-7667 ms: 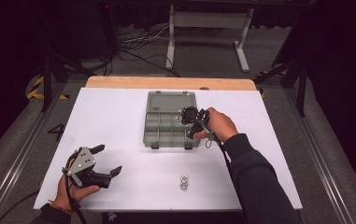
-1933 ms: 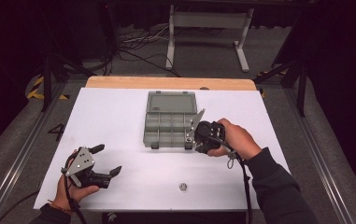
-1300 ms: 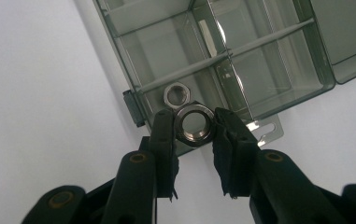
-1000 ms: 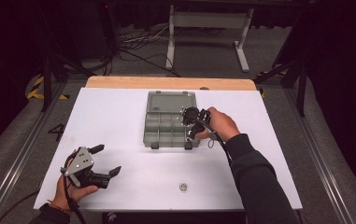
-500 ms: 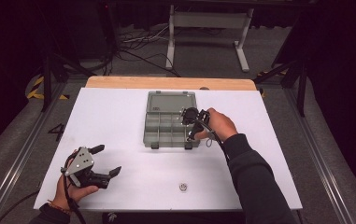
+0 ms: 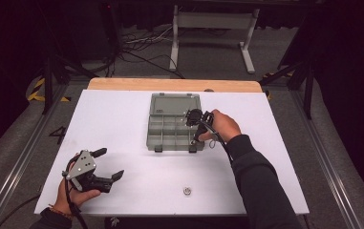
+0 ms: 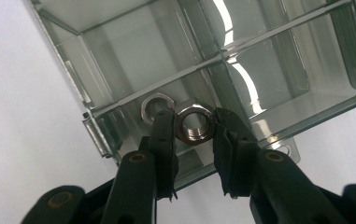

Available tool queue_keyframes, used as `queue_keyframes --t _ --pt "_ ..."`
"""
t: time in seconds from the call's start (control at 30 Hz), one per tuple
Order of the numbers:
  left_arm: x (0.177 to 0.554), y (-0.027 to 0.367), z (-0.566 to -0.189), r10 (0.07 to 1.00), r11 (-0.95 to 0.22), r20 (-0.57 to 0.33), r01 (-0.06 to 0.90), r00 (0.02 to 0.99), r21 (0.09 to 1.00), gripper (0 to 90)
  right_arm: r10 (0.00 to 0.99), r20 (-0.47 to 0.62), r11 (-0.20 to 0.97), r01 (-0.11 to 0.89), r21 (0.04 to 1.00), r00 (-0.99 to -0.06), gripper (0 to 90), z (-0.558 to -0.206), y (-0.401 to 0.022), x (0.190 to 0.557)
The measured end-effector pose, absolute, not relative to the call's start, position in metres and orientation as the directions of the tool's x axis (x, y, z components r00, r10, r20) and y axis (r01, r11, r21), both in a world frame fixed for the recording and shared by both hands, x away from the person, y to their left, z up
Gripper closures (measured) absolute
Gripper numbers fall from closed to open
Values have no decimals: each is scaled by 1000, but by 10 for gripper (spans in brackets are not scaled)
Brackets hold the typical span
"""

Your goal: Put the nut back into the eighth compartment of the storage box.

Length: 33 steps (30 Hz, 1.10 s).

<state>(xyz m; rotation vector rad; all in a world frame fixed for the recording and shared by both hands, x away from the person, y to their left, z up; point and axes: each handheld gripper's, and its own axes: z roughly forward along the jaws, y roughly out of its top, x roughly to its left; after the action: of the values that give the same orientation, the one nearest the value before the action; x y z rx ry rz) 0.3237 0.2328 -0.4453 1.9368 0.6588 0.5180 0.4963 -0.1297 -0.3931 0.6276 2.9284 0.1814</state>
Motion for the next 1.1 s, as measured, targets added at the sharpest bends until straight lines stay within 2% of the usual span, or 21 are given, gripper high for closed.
queue_keyframes --t 0.33,0.73,0.77,1.1 --pt "324 233 -446 642 -364 71 222 763 905 45 424 -101 902 410 138 -900 693 -397 -129 501" --pt "323 233 -445 642 -366 73 221 763 904 45 436 -116 892 410 191 -893 606 -382 -136 491" --pt "323 233 -445 641 -366 72 222 764 904 45 437 -112 885 404 231 -892 597 -374 -140 485" --pt "323 232 -446 644 -369 75 223 761 903 45 407 -149 875 338 347 -901 516 -347 -159 453"
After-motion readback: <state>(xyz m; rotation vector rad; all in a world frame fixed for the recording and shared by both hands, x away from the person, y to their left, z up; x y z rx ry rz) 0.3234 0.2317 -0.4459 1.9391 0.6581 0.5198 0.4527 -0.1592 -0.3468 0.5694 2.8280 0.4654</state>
